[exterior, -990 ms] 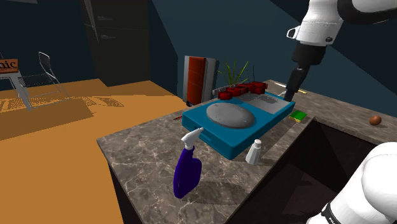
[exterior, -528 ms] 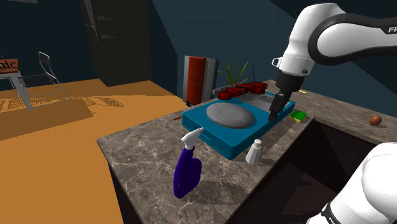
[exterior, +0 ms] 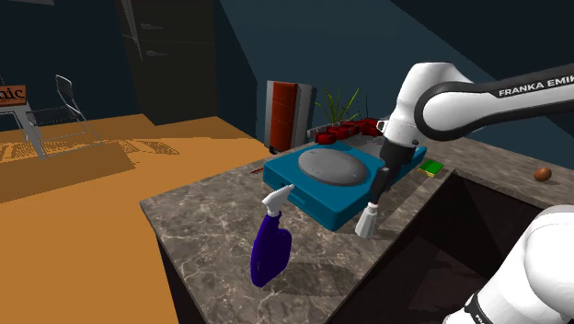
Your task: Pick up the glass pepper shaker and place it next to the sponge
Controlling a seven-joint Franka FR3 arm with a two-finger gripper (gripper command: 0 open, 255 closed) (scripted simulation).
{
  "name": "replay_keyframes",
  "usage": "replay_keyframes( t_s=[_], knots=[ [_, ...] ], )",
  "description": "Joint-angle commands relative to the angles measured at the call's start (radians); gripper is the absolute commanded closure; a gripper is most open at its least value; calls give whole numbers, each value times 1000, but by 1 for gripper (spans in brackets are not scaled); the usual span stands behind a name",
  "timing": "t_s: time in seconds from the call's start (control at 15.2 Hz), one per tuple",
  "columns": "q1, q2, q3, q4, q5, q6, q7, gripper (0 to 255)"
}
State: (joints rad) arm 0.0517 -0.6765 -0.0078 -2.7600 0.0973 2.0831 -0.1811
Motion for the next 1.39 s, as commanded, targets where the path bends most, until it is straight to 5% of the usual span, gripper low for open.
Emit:
replay_keyframes(
  t_s=[0.0,0.4,0.86,0.92,1.32],
  knots=[
    [5,22,1,-23,9,46,-1,0],
    [13,70,5,-71,19,143,-5,0],
    [13,70,5,-71,19,143,-5,0],
    [13,70,5,-71,19,143,-5,255],
    [13,70,6,-71,20,143,-5,255]
  ],
)
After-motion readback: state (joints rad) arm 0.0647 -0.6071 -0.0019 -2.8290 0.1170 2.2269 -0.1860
